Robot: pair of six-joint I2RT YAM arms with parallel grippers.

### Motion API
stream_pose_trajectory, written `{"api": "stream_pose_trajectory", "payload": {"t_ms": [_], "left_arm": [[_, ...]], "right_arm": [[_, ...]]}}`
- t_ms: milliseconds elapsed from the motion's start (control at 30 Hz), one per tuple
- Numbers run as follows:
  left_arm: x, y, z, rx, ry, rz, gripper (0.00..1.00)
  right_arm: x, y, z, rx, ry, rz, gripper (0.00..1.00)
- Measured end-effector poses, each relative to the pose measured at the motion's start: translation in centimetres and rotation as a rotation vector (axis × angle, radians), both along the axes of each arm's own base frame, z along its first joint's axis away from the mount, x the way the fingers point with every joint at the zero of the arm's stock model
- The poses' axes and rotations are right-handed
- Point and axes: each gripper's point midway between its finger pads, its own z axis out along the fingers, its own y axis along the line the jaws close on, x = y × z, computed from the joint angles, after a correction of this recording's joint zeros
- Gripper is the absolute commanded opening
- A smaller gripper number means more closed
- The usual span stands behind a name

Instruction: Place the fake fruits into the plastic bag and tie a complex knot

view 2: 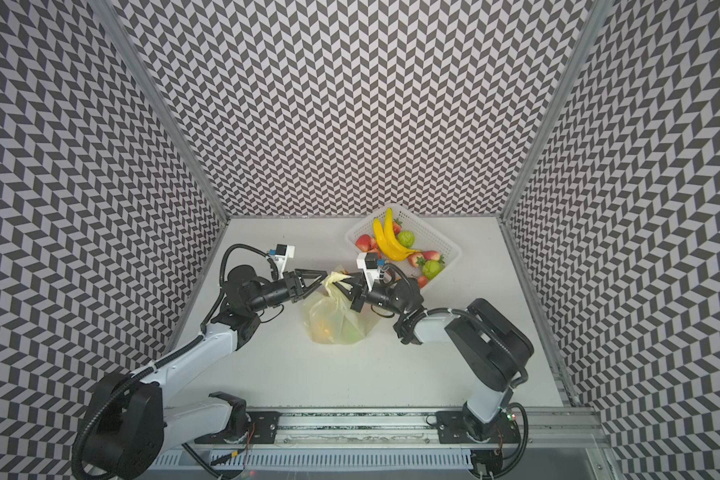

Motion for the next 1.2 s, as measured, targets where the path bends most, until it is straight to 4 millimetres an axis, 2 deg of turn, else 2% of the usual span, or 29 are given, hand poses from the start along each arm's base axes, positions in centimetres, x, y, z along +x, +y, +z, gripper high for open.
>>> {"api": "stream_pose_trajectory", "payload": {"t_ms": [300,533,700,933,1200], "left_arm": [[0.2,-0.4,-0.3,-0.003,0.011,0.002,0.21],[0.3,-0.5,-0.1,-0.004,-0.002,0.003,0.00],[0.1,-0.8,-0.1,-0.006,0.000,-0.002,0.00],[0.0,-1.1,0.0,-0.006,-0.004,0.000,0.00],[-0.1,-1.3,-0.1,0.001,-0.007,-0.008,0.00]], "right_arm": [[0.1,0.0,-0.2,-0.008,0.008,-0.001,0.00],[0.2,0.0,-0.7,-0.026,0.012,-0.011,0.00],[0.2,-0.2,-0.6,-0.044,0.006,-0.020,0.00],[0.8,-1.1,-0.2,-0.069,0.012,-0.046,0.31],[0.7,-4.5,0.6,-0.099,0.006,-0.079,0.72]]}}
